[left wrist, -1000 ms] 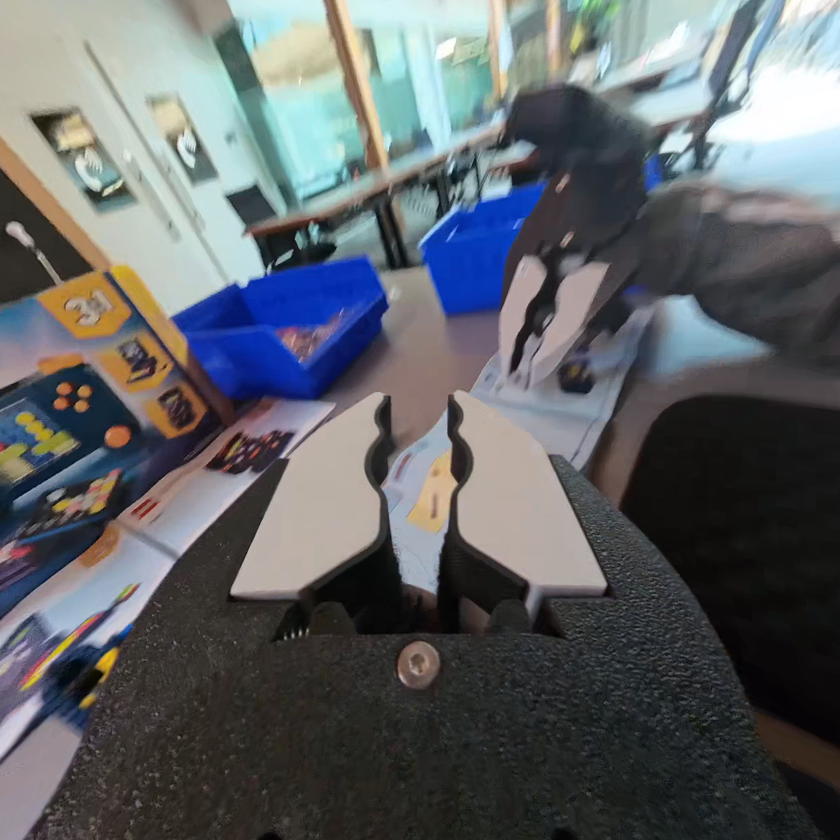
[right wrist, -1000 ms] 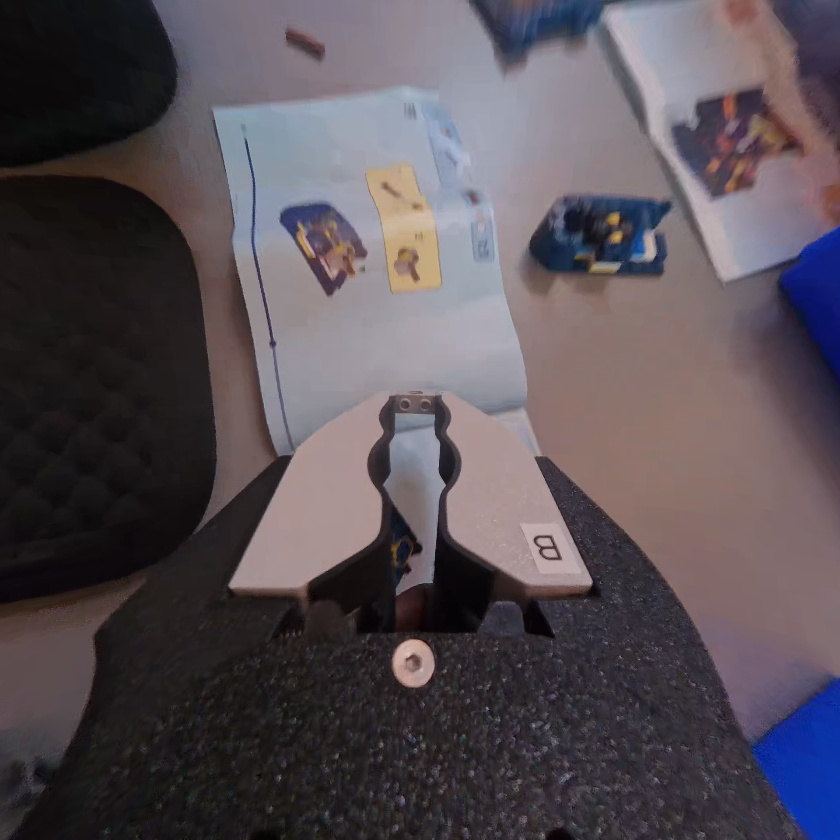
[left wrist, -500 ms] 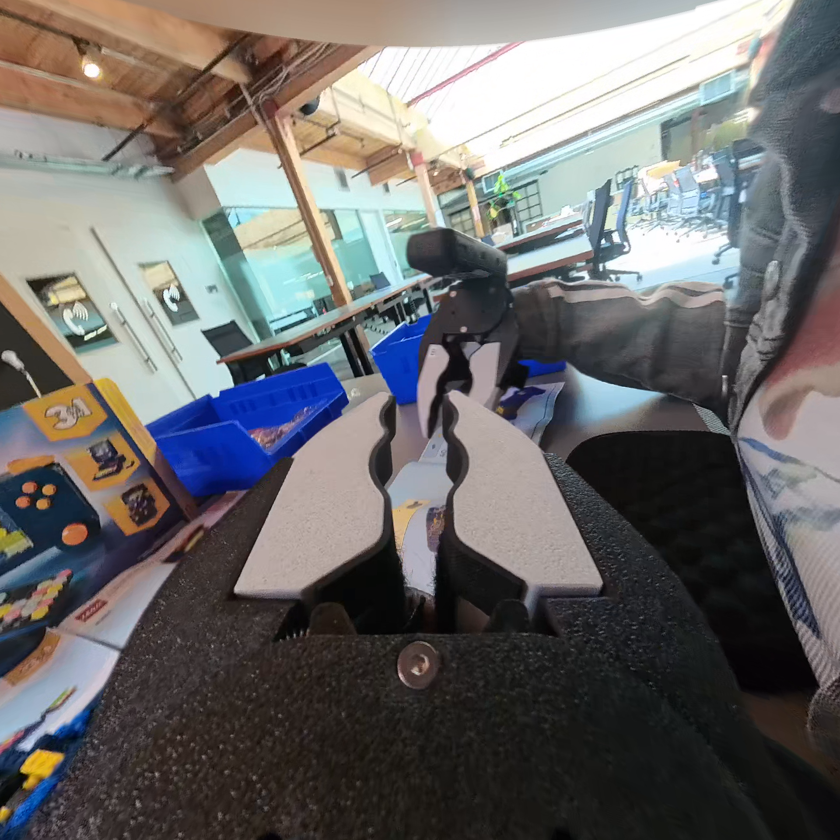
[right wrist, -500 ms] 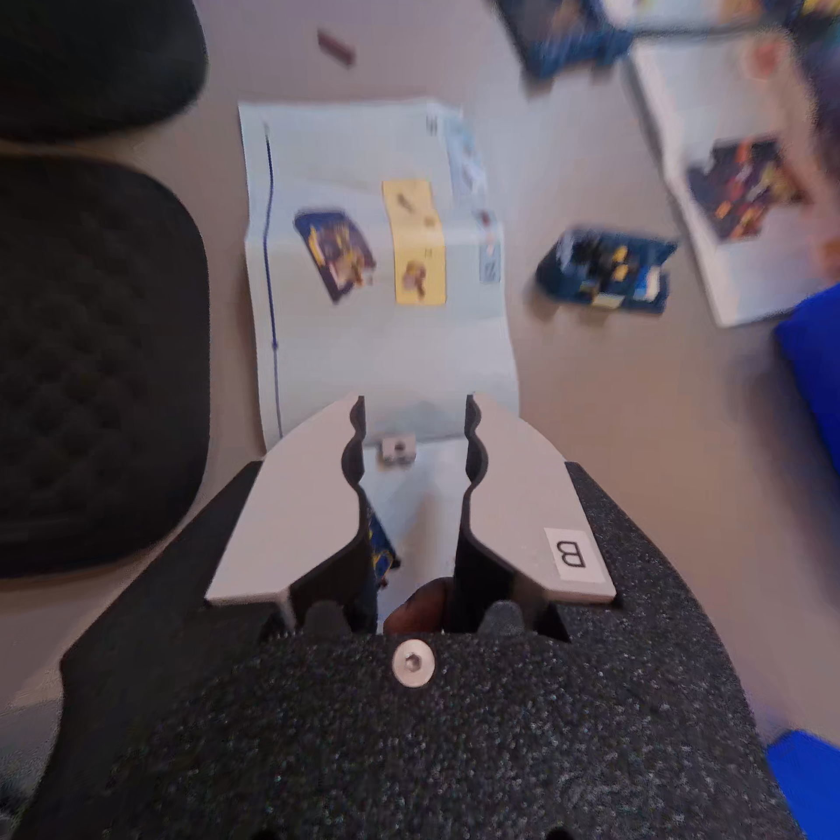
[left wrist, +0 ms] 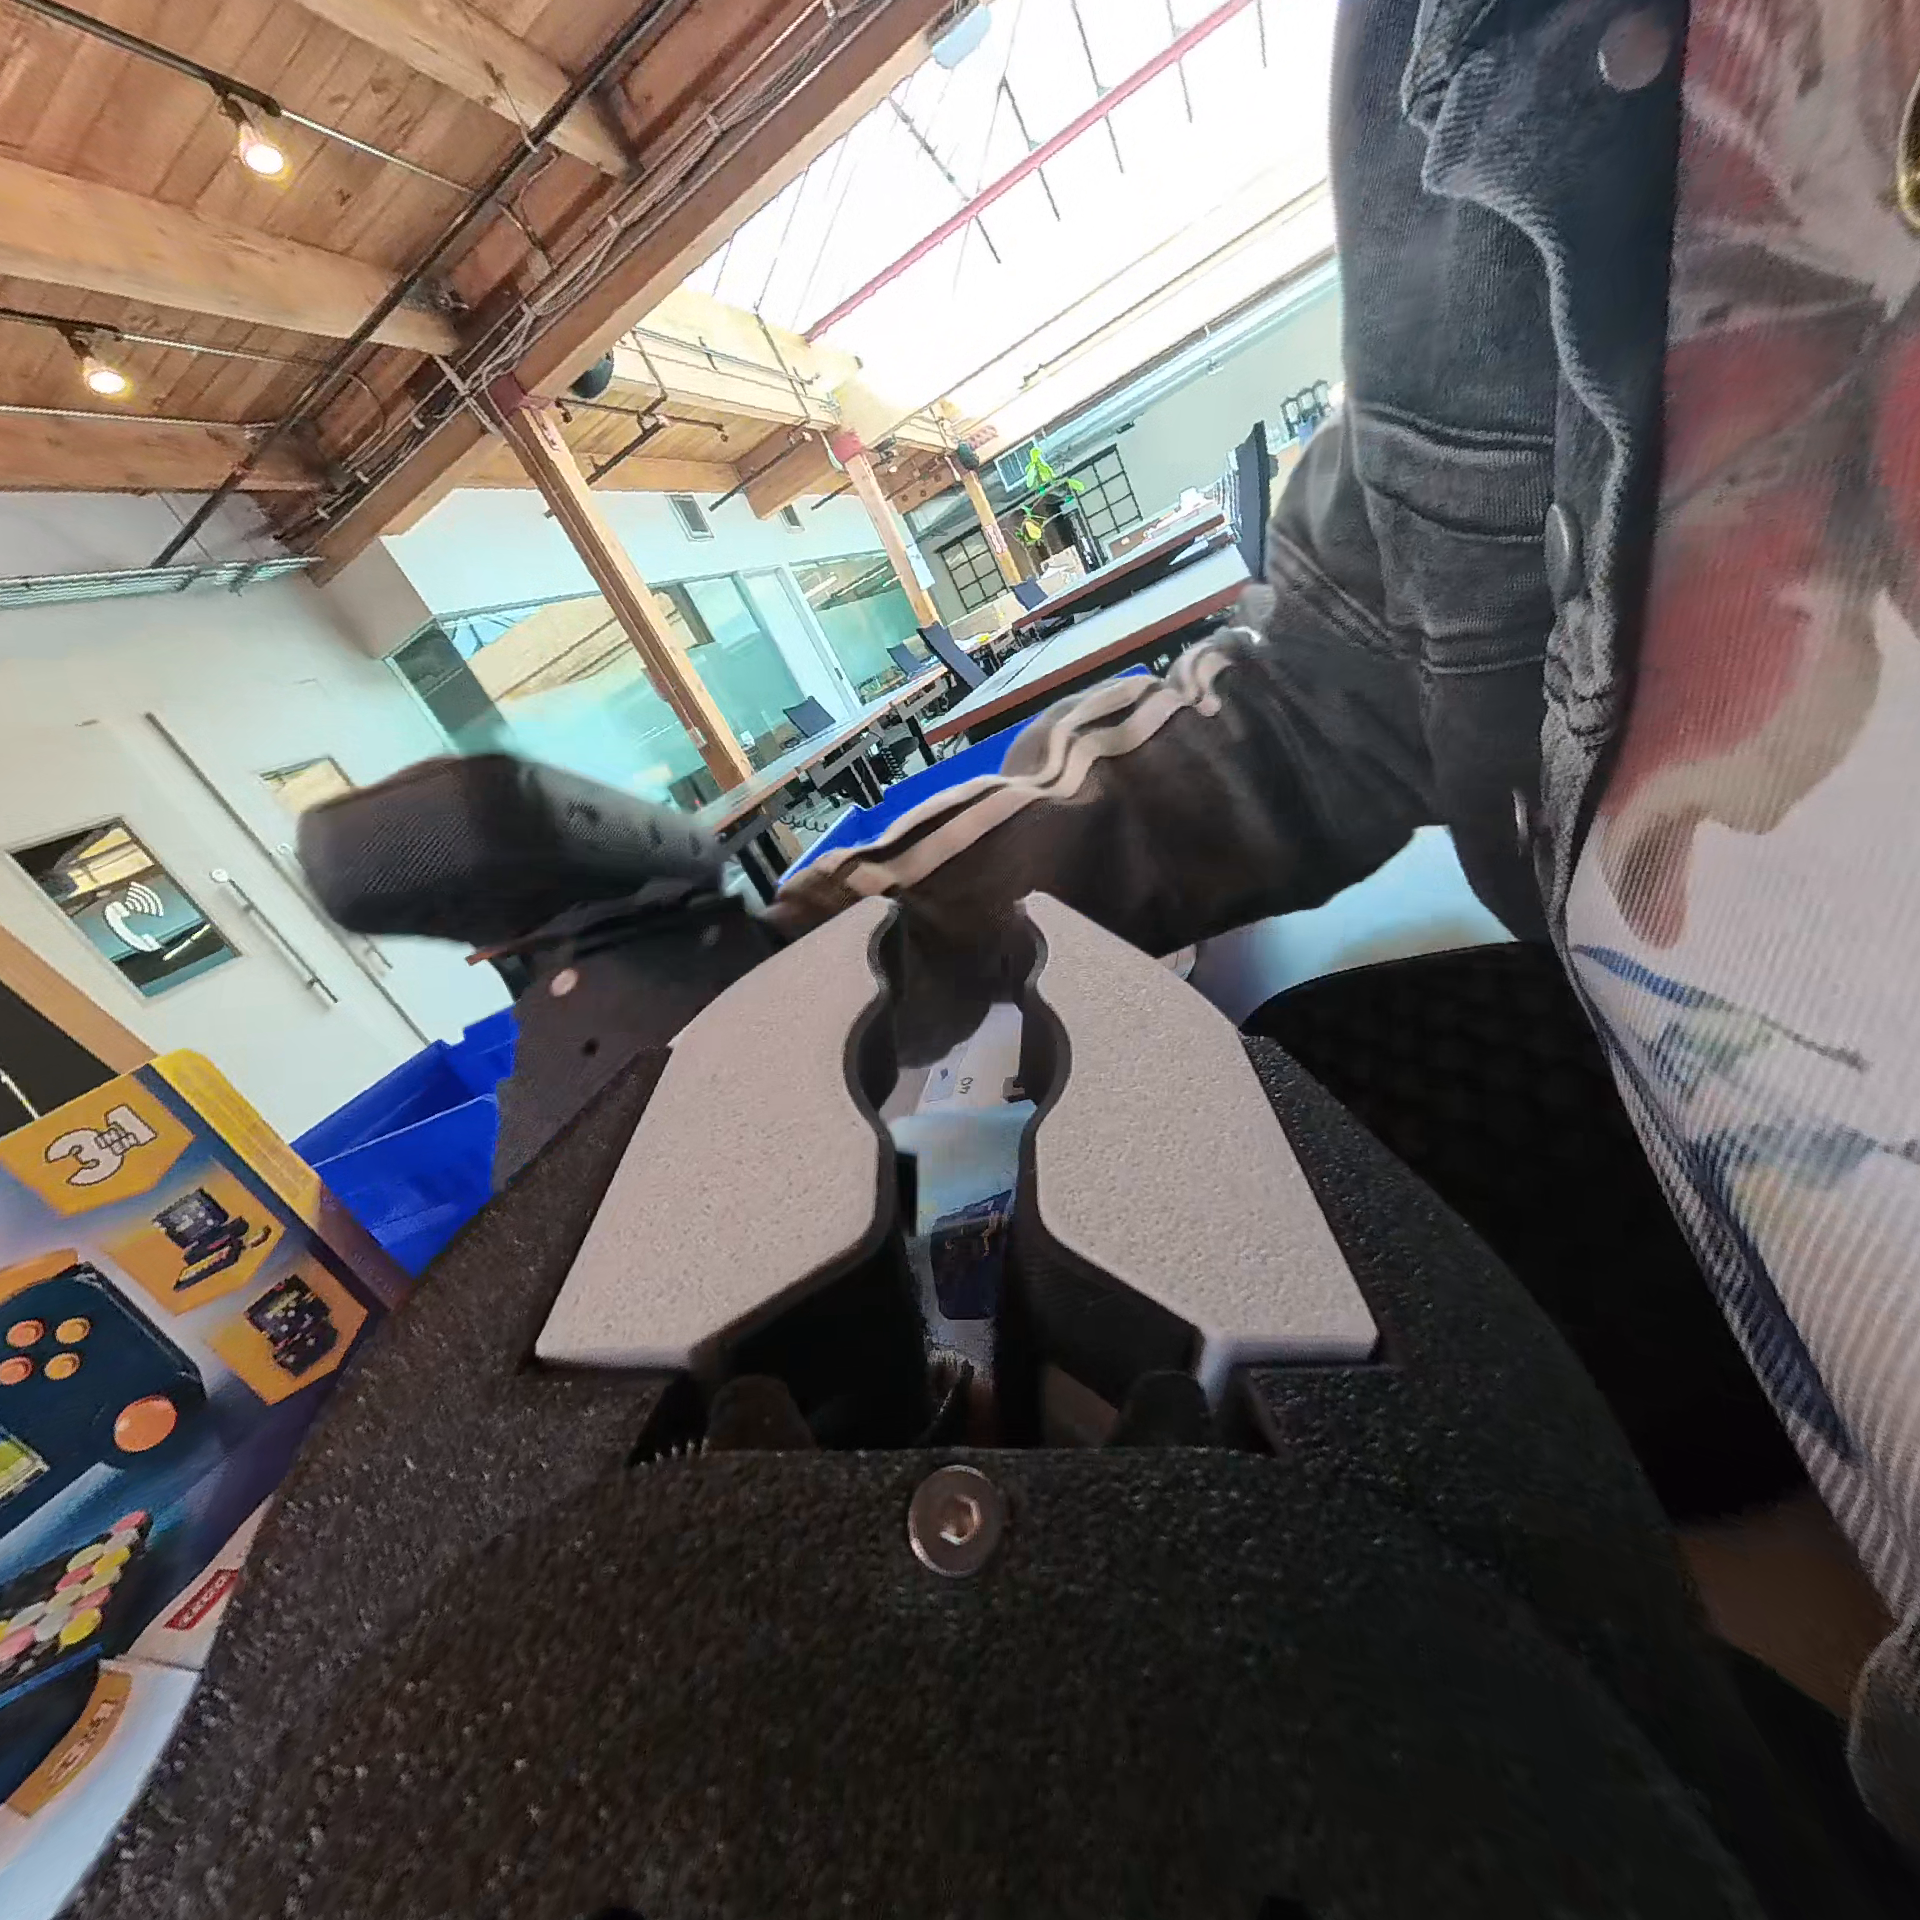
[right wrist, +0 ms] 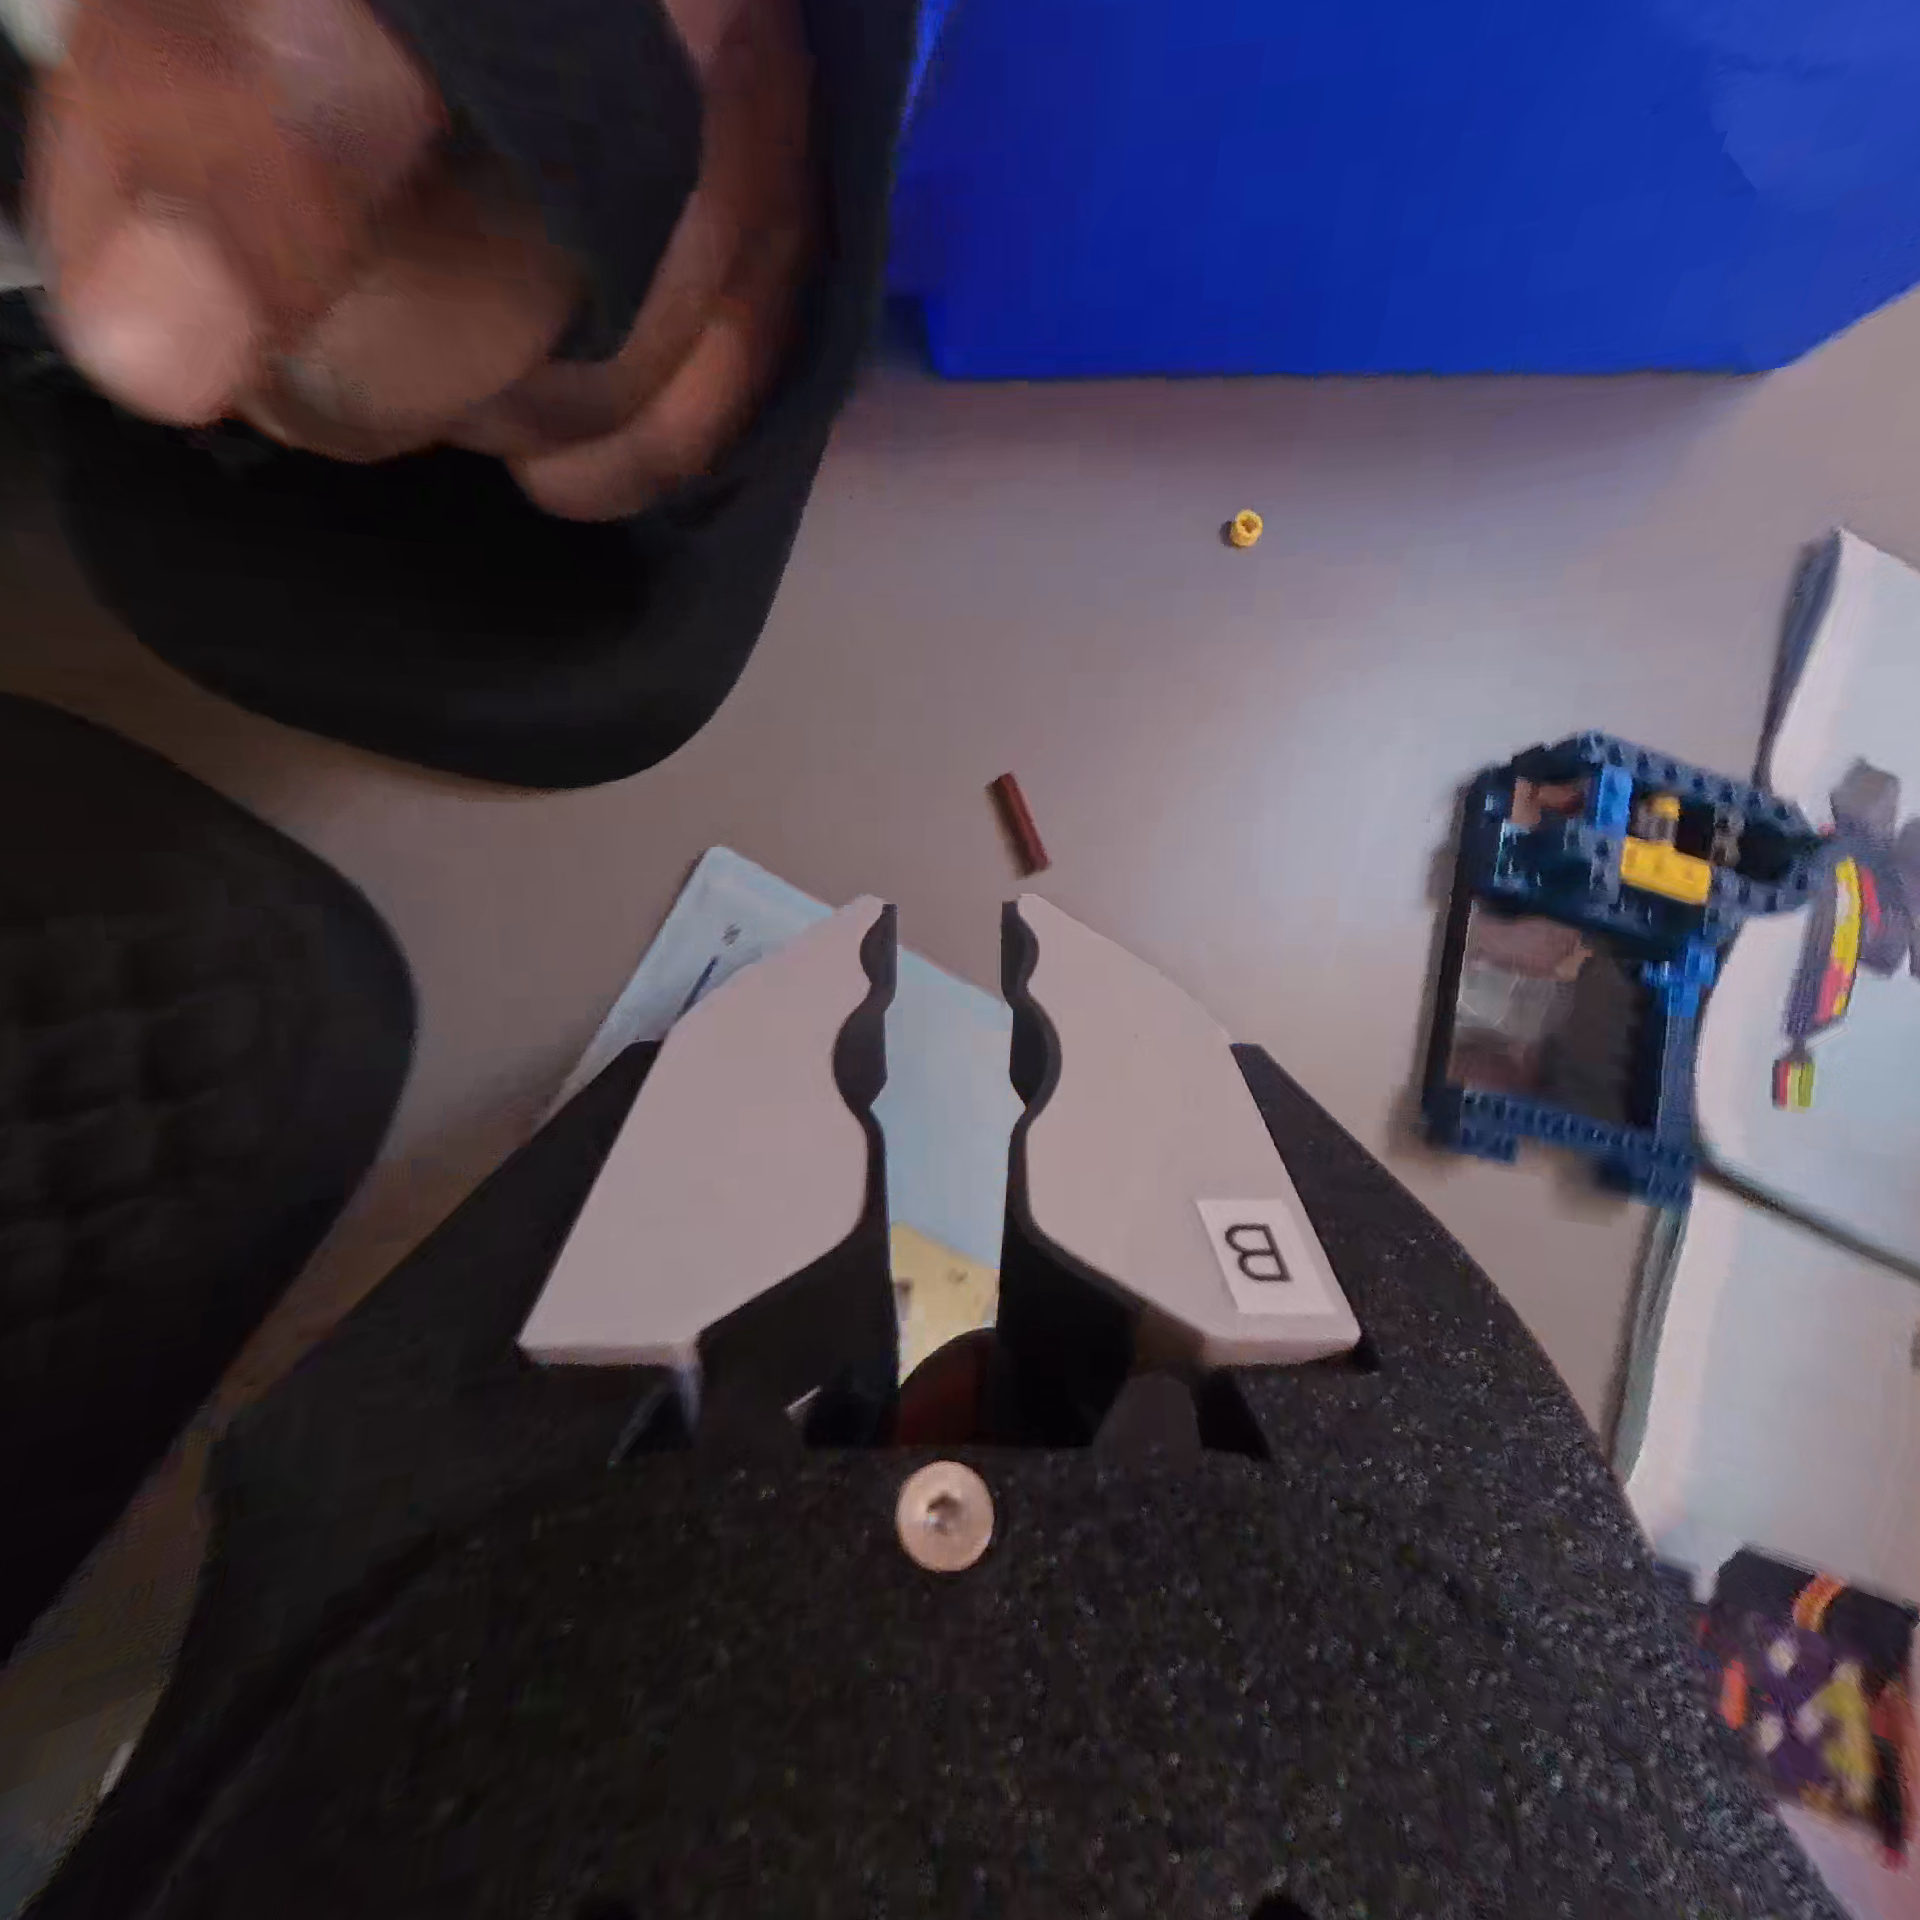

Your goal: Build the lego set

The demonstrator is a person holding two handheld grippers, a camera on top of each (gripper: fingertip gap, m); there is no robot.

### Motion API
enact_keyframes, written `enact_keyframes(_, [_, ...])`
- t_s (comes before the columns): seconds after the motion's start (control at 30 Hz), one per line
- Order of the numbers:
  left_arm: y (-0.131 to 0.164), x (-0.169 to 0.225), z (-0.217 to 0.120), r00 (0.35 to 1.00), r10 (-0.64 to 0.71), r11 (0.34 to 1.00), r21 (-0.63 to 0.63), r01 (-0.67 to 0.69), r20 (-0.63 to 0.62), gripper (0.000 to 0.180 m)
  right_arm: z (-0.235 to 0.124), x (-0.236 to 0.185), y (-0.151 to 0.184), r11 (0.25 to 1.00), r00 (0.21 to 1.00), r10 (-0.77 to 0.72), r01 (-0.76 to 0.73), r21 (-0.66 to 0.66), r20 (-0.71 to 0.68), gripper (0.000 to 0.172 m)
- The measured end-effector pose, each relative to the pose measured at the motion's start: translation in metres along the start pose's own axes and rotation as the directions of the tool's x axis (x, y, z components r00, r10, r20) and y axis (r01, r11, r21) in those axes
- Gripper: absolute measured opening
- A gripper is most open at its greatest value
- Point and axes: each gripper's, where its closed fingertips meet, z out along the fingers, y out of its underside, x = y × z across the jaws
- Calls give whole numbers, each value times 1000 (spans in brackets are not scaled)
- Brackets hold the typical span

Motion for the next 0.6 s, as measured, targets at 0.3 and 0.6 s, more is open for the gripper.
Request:
enact_keyframes(0.3, [-5,-8,-5,999,-22,1000,21,22,30,18,43,15,6,990,989,-93,104,-92,117,4])
enact_keyframes(0.6, [11,-91,-37,847,-193,980,53,193,495,21,-112,65,-56,-3,549,658,-682,731,515,4])
